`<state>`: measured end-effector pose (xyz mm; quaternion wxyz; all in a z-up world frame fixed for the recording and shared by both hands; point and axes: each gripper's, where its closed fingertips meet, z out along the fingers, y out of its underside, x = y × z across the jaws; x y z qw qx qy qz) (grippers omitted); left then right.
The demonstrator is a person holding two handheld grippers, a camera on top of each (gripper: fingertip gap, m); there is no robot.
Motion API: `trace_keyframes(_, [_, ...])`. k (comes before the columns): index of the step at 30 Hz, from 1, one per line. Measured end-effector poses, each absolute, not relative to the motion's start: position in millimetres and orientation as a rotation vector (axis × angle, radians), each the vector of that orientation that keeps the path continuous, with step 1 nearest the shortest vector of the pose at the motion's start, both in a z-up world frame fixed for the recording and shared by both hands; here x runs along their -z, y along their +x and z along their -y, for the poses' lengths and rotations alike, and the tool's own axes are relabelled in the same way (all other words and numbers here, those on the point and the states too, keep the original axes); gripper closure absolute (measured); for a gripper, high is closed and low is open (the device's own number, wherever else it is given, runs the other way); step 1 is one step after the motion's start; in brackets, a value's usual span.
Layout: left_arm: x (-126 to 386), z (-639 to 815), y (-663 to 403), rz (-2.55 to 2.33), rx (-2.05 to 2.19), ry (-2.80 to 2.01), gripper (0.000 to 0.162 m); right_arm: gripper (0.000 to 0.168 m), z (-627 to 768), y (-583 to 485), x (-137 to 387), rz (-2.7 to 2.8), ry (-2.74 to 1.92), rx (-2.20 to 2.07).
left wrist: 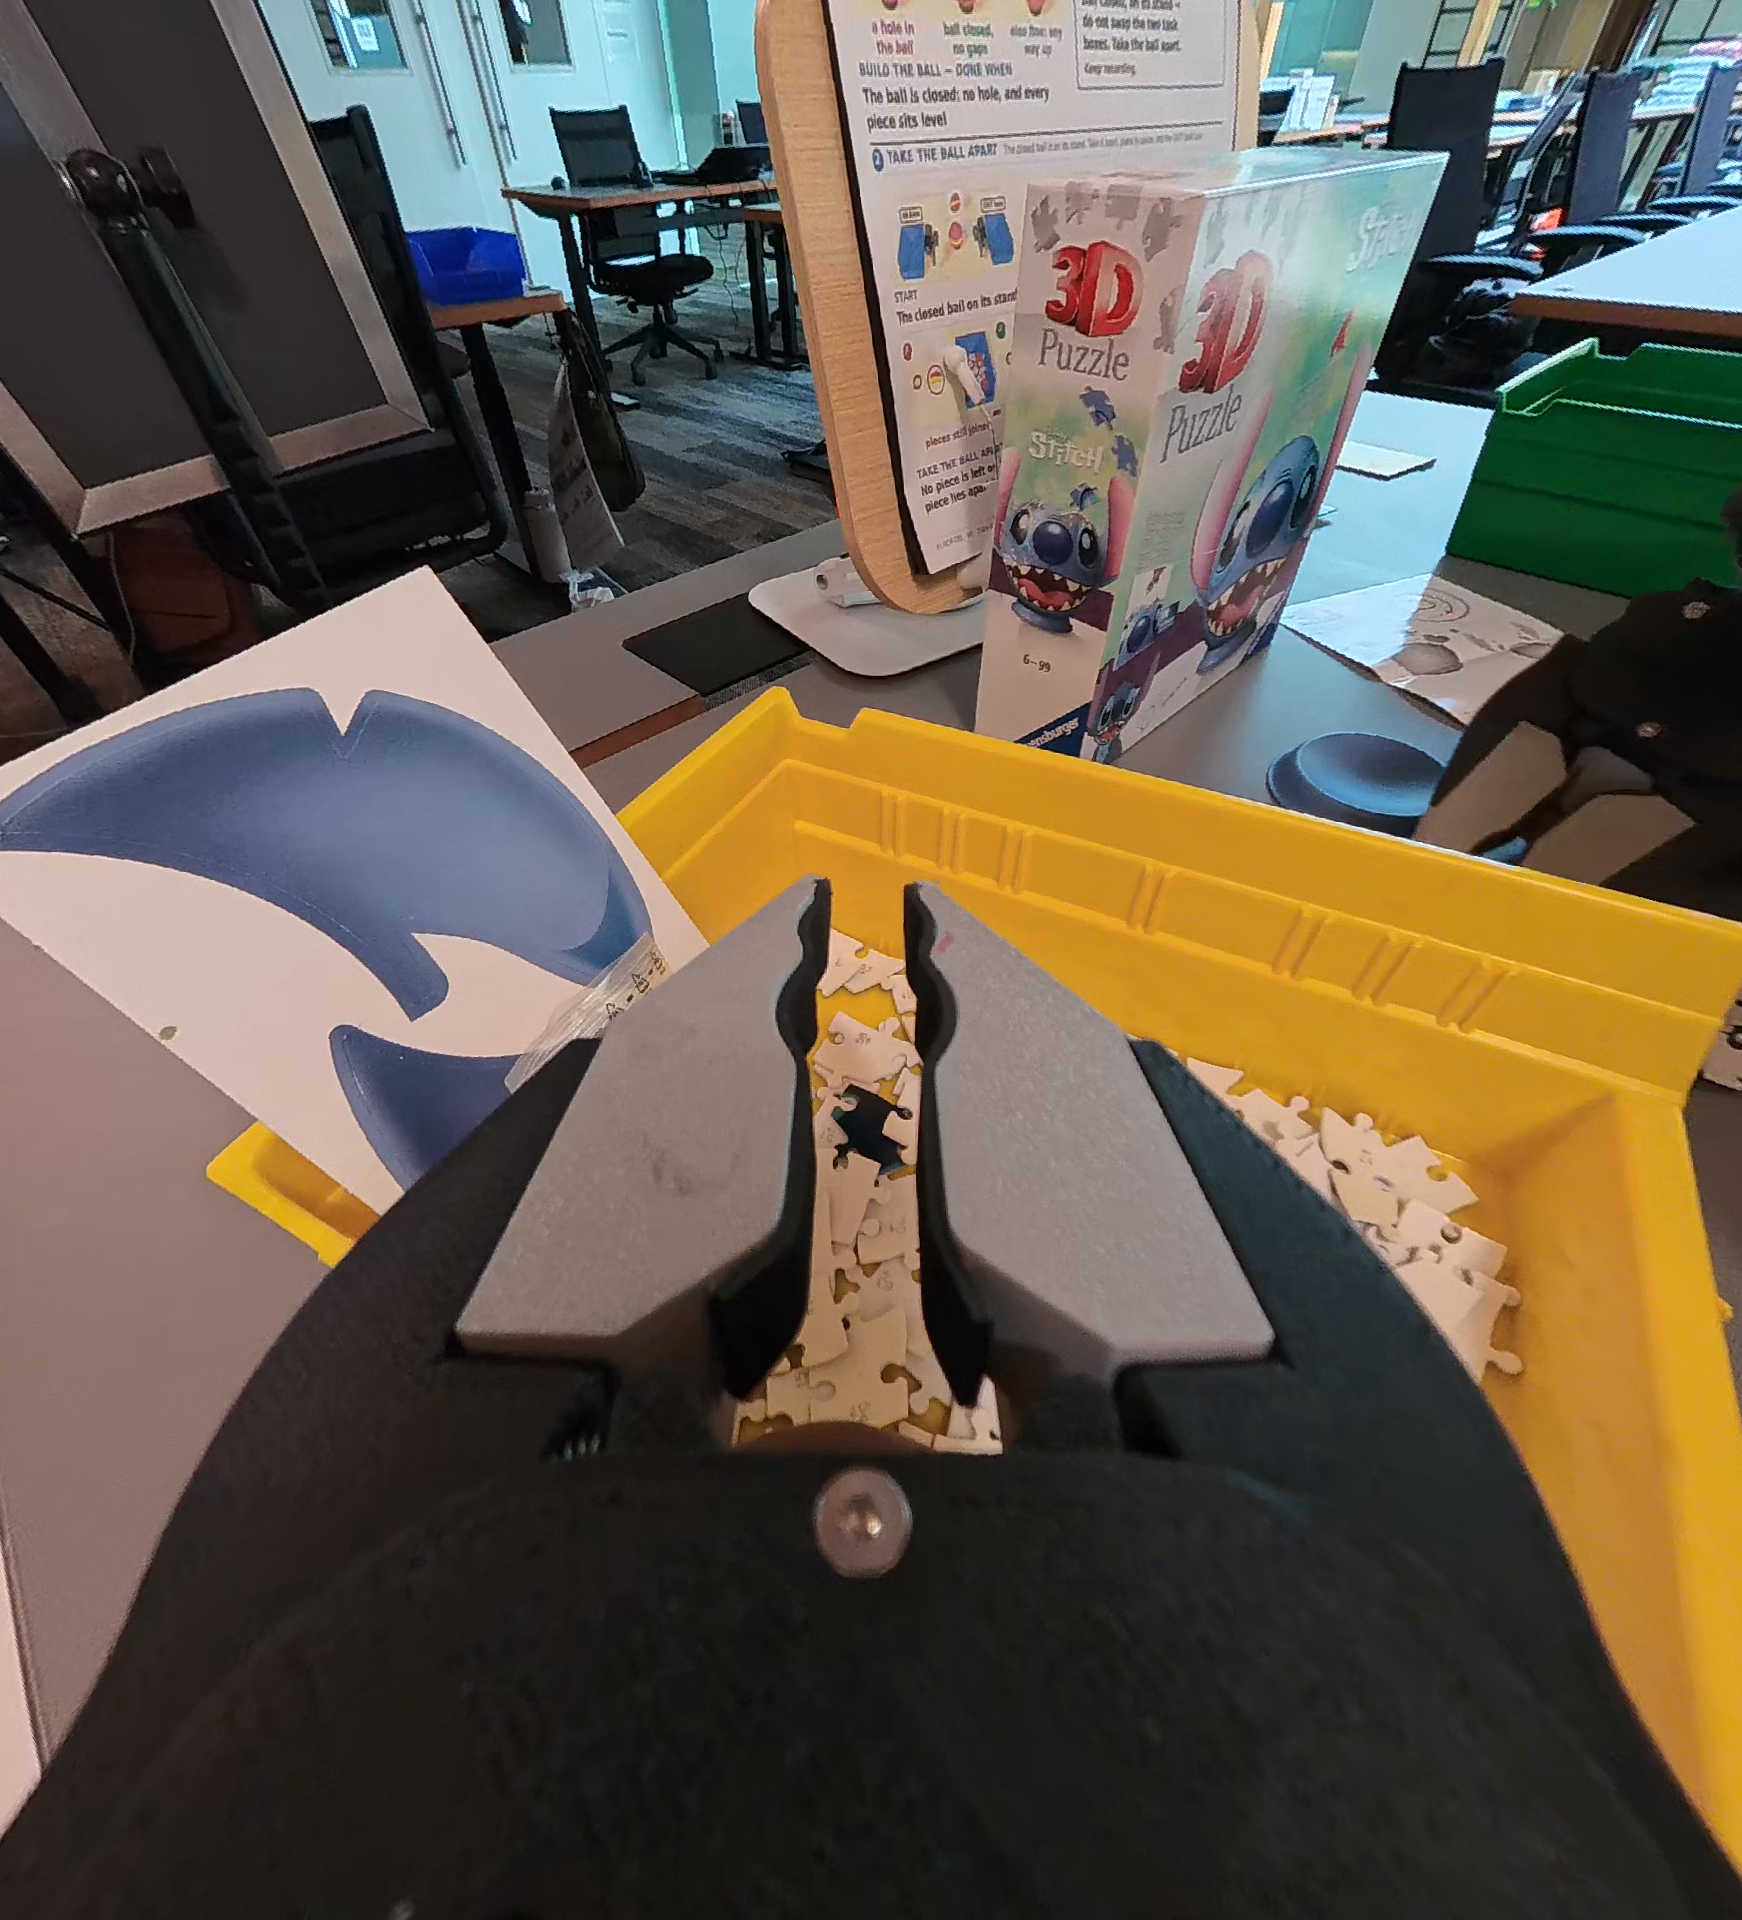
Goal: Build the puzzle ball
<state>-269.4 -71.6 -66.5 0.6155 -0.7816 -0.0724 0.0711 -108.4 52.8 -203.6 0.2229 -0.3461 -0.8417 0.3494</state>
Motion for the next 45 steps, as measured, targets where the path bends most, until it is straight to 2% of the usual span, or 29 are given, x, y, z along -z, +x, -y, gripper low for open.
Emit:
trace_keyframes(7, [66, 72, -269, 0.164, -0.165, -1.801, 0.151, 0.168, -81, -123, 181, 2.139, -1.108, -1.038])
trace_keyframes(11, [66, 72, -269, 0.162, -0.165, -1.799, 0.151, 0.168, -98, -130, 193, 2.092, -1.230, -0.954])
trace_keyframes(19, [66, 72, -269, 0.162, -0.165, -1.798, 0.152, 0.168, -103, -136, 193, 2.041, -1.213, -0.875])
trace_keyframes(31, [66, 72, -269, 0.161, -0.169, -1.800, 0.152, 0.168, -80, -130, 185, 2.087, -1.187, -1.050])
trace_keyframes(41, [66, 72, -269, 0.161, -0.172, -1.801, 0.152, 0.168, -97, -147, 145, 1.781, -1.224, -1.196])
trace_keyframes(45, [66, 72, -269, 0.160, -0.171, -1.801, 0.152, 0.168, -91, -141, 161, 1.893, -1.261, -1.181])
